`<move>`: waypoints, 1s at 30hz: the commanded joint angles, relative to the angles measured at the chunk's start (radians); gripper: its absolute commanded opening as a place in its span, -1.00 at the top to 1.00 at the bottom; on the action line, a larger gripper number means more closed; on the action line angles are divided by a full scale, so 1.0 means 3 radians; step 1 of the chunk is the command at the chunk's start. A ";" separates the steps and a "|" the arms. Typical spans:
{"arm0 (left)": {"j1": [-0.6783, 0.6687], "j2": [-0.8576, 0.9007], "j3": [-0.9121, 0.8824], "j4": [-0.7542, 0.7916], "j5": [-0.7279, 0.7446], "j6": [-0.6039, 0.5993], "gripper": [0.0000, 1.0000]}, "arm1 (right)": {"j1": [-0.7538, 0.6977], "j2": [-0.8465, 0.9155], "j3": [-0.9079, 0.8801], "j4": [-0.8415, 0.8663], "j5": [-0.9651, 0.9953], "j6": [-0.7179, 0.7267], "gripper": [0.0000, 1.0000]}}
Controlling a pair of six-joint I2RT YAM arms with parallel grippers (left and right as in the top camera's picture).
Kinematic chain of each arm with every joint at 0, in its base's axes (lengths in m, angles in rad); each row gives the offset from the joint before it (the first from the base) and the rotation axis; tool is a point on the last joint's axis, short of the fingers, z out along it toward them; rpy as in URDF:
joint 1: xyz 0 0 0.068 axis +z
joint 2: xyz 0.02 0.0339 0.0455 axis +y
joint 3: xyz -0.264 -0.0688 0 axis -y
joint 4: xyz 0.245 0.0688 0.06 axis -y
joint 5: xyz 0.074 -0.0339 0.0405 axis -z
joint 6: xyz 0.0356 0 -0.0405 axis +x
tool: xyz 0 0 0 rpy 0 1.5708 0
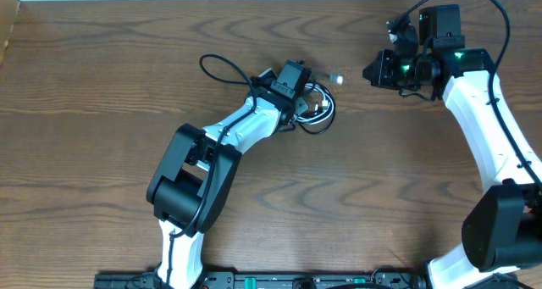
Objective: Untangle cables
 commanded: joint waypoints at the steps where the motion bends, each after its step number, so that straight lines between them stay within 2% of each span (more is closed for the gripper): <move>1: 0.0102 -0.0004 0.0023 0.0070 0.0573 0.0824 0.85 | 0.0001 0.0010 0.0004 -0.0003 0.0010 -0.0146 0.87; 4: 0.0266 -0.0253 0.0108 0.0025 0.1052 0.1320 0.85 | 0.0003 0.0009 0.0004 0.0011 -0.0009 -0.0272 0.83; 10: 0.0558 -0.0909 0.0109 0.0000 0.1904 0.1967 0.85 | 0.0003 0.0009 0.0004 0.0103 -0.0544 -0.0633 0.79; 15: 0.0718 -0.1165 0.0109 -0.0041 0.2468 0.2258 0.85 | 0.0003 0.0009 0.0004 0.0286 -0.0931 -0.0659 0.76; 17: 0.0786 -0.1165 0.0107 -0.0042 0.2728 0.2294 0.85 | 0.0013 0.0009 0.0004 0.0357 -0.1158 -0.0721 0.74; 20: 0.0863 -0.1165 0.0107 -0.0032 0.2832 0.2284 0.85 | 0.0072 0.0010 0.0004 0.0370 -0.1156 -0.0722 0.73; 25: 0.1003 -0.1165 0.0107 -0.0024 0.2833 0.1923 0.85 | 0.0217 0.0020 0.0003 0.0354 -0.0977 -0.0716 0.70; 26: 0.1008 -0.1165 0.0107 -0.0025 0.2833 0.1869 0.85 | 0.0243 0.0025 0.0003 0.0351 -0.0922 -0.0703 0.67; 27: 0.1008 -0.1165 0.0107 -0.0025 0.2833 0.1773 0.85 | 0.0306 0.0055 0.0003 0.0352 -0.0785 -0.0624 0.45; 30: 0.1008 -0.1165 0.0107 -0.0025 0.2864 0.1611 0.85 | 0.0421 0.0122 0.0003 0.0407 -0.0725 -0.0584 0.34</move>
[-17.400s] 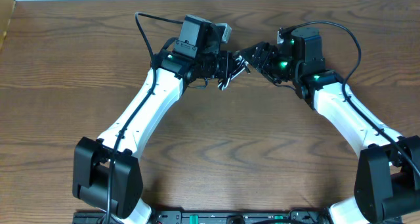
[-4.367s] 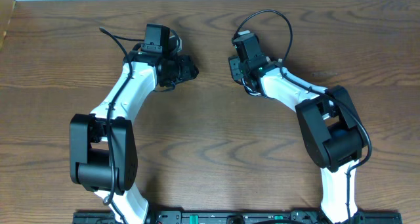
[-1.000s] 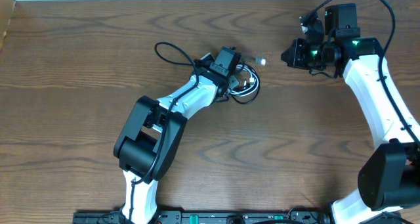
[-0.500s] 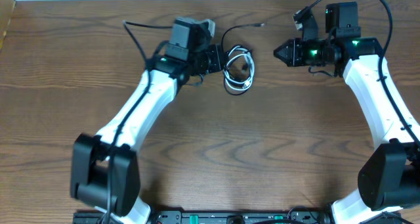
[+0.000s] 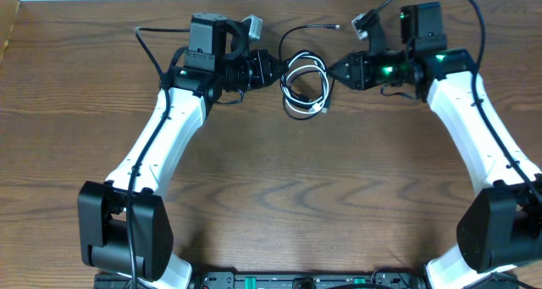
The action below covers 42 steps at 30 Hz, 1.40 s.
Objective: Untangle cables
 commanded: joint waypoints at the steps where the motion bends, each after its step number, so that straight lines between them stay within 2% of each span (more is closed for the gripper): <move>1: 0.0001 0.0003 0.0069 0.0009 0.0170 -0.0270 0.85 | 0.0135 0.0112 0.0003 0.0051 0.0174 0.0102 0.33; 3: 0.0001 0.0003 0.0069 0.0067 0.0295 -0.0282 0.85 | 0.0184 0.0184 0.0003 0.0050 0.0453 0.0243 0.33; 4: 0.0001 -0.0001 0.0070 0.0081 0.0315 -0.0334 0.85 | 0.0207 0.0251 0.0003 -0.0008 0.0833 0.0478 0.31; 7: 0.0039 -0.0003 0.0069 0.0095 0.0314 -0.0408 0.85 | 0.0229 0.0395 0.0003 -0.0242 0.1811 0.1195 0.10; 8: 0.0065 -0.0004 0.0069 0.0095 0.0317 -0.0431 0.85 | 0.0226 0.0462 0.0003 -0.0310 0.2033 0.1263 0.04; 12: 0.0177 -0.0037 0.0069 0.0095 0.0317 -0.0431 0.85 | 0.0098 0.0643 0.0003 -0.0455 0.2253 0.1279 0.01; 20: 0.0364 -0.0094 0.0069 0.0093 0.0315 -0.0429 0.85 | -0.0299 0.0715 0.0003 -0.0598 0.2239 0.1013 0.12; 24: 0.0370 -0.0094 0.0069 0.0074 0.0314 -0.0415 0.85 | -0.0451 0.0715 0.0003 -0.0722 0.1938 0.0579 0.24; 26: 0.0340 -0.0094 0.0069 0.0051 0.0315 -0.0413 0.85 | -0.0451 0.0713 0.0004 -0.0647 0.1364 0.0224 0.24; 28: 0.0323 -0.0094 0.0069 0.0055 0.0315 -0.0415 0.85 | -0.0449 0.0702 0.0005 -0.0528 0.0738 -0.0031 0.17; 29: 0.0320 -0.0094 0.0069 0.0057 0.0317 -0.0417 0.85 | -0.0449 0.0696 0.0005 -0.0429 0.0354 -0.0083 0.06; 32: 0.0324 -0.0094 0.0069 0.0178 0.0495 -0.0547 0.85 | -0.0446 0.0689 0.0005 0.0022 -0.0923 -0.0080 -0.12; 35: 0.0324 -0.0094 0.0069 0.0397 0.0660 -0.0759 0.85 | -0.0413 0.0689 0.0005 0.0354 -0.1372 0.0240 -0.15; 42: 0.0320 -0.0094 0.0069 0.0618 0.0841 -0.1043 0.85 | -0.0097 0.0690 0.0005 0.0909 -0.1102 0.1386 -0.22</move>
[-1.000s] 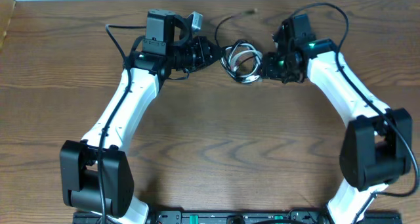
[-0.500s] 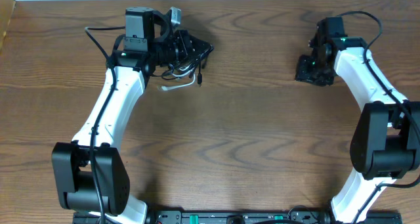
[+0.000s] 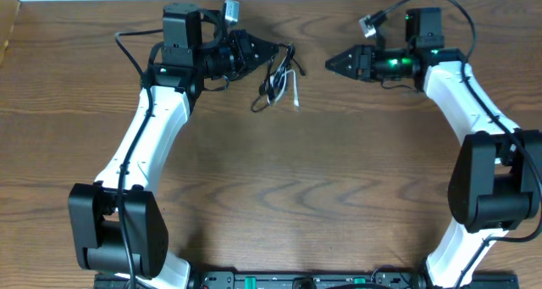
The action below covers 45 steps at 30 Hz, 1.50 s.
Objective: Untangle cables
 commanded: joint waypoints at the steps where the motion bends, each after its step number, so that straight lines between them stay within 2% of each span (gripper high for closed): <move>1: -0.0004 -0.0086 0.0067 0.0039 0.0187 -0.0163 0.85 | 0.0247 -0.0009 0.0006 0.0193 0.0058 0.0692 -0.22; 9: -0.0009 -0.0086 0.0067 0.0111 0.0173 -0.0161 0.85 | 0.0612 -0.0009 0.0005 0.0624 0.0251 0.0885 -0.22; 13: -0.0009 -0.0086 0.0067 0.0111 0.0173 -0.0163 0.85 | 0.0787 0.0001 0.0005 0.0732 0.0786 0.1022 -0.14; 17: -0.0009 -0.0086 0.0067 0.0111 0.0184 -0.0187 0.85 | 0.0928 0.0037 0.0005 0.0749 0.1343 0.1083 0.17; 20: -0.0008 -0.0086 0.0067 0.0109 0.0183 -0.0183 0.85 | 0.0958 0.0033 0.0005 0.0645 0.1724 0.0938 0.93; 21: -0.0008 -0.0086 0.0067 0.0111 0.0168 -0.0135 0.85 | 0.0941 0.0020 0.0005 0.0570 0.1793 0.0899 0.98; 25: -0.0004 -0.0085 0.0061 0.0045 -0.0192 0.0317 0.85 | 0.0689 -0.0268 0.0006 0.0006 0.1848 0.0408 0.98; 28: -0.0005 -0.0080 0.0058 -0.0142 -0.0445 0.0509 0.85 | 0.0478 -0.0537 0.0006 -0.0280 0.1731 0.0100 0.98; 34: -0.0005 -0.0072 0.0055 -0.0626 -0.0585 0.1119 0.85 | 0.0090 -0.0834 0.0006 -0.0609 0.1203 -0.0329 0.98; 38: -0.0005 -0.0072 0.0055 -0.0945 -0.0810 0.1338 0.85 | -0.0061 -0.0832 0.0005 -0.0734 0.1061 -0.0520 0.98; 40: -0.0005 -0.0072 0.0055 -0.1013 -0.0816 0.1381 0.66 | -0.0067 -0.0832 0.0005 -0.0729 0.0806 -0.0807 0.98; 42: -0.0005 -0.0072 0.0055 -0.1024 -0.0818 0.1390 -0.05 | -0.0051 -0.0832 0.0005 -0.0750 0.0787 -0.0881 0.98; 45: -0.0005 -0.0072 0.0055 -0.1013 -0.0815 0.1389 -0.33 | -0.0050 -0.0832 0.0005 -0.0768 0.0790 -0.0884 0.98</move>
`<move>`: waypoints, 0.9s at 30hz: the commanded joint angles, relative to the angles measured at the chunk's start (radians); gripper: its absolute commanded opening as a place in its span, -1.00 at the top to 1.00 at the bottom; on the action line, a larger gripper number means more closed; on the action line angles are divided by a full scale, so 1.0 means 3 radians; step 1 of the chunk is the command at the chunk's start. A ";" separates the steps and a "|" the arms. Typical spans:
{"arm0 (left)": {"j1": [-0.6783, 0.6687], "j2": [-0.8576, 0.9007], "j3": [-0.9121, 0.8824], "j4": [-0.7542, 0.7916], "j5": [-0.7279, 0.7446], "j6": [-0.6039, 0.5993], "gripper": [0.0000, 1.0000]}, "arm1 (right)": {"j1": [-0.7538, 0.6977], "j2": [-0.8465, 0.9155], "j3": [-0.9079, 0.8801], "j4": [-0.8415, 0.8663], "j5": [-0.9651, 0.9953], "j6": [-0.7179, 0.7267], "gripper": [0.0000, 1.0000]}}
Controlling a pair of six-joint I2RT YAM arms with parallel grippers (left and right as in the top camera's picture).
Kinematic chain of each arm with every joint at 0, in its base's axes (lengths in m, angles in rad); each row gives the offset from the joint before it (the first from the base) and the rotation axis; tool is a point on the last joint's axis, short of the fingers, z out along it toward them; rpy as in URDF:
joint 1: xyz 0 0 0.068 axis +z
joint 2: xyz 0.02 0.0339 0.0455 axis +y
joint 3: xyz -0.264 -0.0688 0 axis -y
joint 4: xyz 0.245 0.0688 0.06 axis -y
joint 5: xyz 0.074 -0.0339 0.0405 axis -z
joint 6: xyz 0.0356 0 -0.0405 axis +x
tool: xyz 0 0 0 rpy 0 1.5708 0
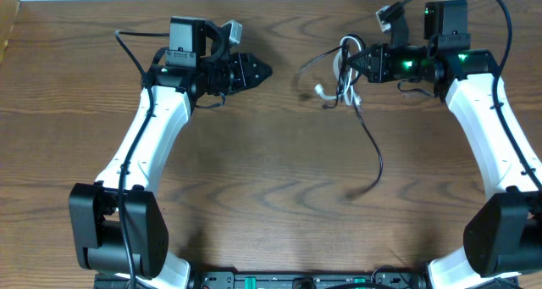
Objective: Untangle cables
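Note:
A small tangle of white and black cables (341, 69) hangs at the tip of my right gripper (359, 65), which is shut on it at the far right of the table. One black cable (376, 158) trails from the tangle toward the table's middle and ends in a curl. A white plug (322, 91) sticks out at the tangle's lower left. My left gripper (264, 69) points right, about a hand's width left of the tangle, open with nothing in it.
The brown wooden table (271, 221) lies under both arms. A white wall edge runs along the back. The arms' bases stand at the near edge.
The cable tangle has passed from my left gripper to my right one and now sits further right. A long black cable has come loose and trails down the table. The left gripper holds nothing.
First my left gripper was down on the tangle at the table's middle, the right one apart. Then the tangle lay between both gripper tips at the back. Then the left gripper held it alone. Now the right gripper holds it with one black cable drawn out.

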 commanded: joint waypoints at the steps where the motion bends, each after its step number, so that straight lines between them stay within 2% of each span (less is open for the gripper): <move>1: 0.0014 -0.0072 0.0053 -0.0003 -0.0060 0.0116 -0.35 | -0.0014 -0.0003 0.0019 -0.0019 -0.0168 -0.0221 0.98; 3: 0.0014 -0.0072 0.0053 0.0034 0.0014 0.0019 -0.40 | -0.0001 -0.0003 0.0019 -0.0064 -0.0163 -0.0343 0.98; 6: 0.0011 -0.0072 0.0053 0.0365 0.0504 -0.0252 -0.43 | 0.0075 -0.0003 0.0019 -0.0263 -0.0169 -0.0902 0.98; 9: -0.0061 -0.0072 0.0053 0.0749 0.0687 -0.0674 -0.43 | 0.0177 -0.0003 0.0019 -0.0464 -0.0168 -0.1315 0.98; 12: -0.0215 -0.0053 0.0053 0.0933 0.0641 -0.1035 -0.43 | 0.0257 -0.0003 0.0019 -0.0469 -0.0146 -0.1319 0.98; 14: -0.0290 -0.0031 0.0053 0.1086 0.0584 -0.1399 -0.43 | 0.0306 -0.0003 0.0019 -0.0451 -0.0146 -0.1289 0.98; 17: -0.0371 0.0009 0.0053 0.1297 0.0425 -0.2237 -0.43 | 0.0411 -0.0003 0.0019 -0.0413 0.0013 -0.1180 0.98; 20: -0.0420 0.0017 0.0053 0.1548 0.0437 -0.2655 -0.43 | 0.0512 -0.0003 0.0019 -0.0366 0.0322 -0.1005 0.98; 24: -0.0492 0.0020 0.0053 0.1592 0.0490 -0.2739 -0.43 | 0.0537 -0.0003 0.0019 -0.0116 0.0395 -0.0665 0.98; 27: -0.0528 0.0029 0.0053 0.1592 0.0484 -0.2739 -0.43 | 0.0552 -0.0003 0.0019 -0.0041 0.0306 -0.0640 0.98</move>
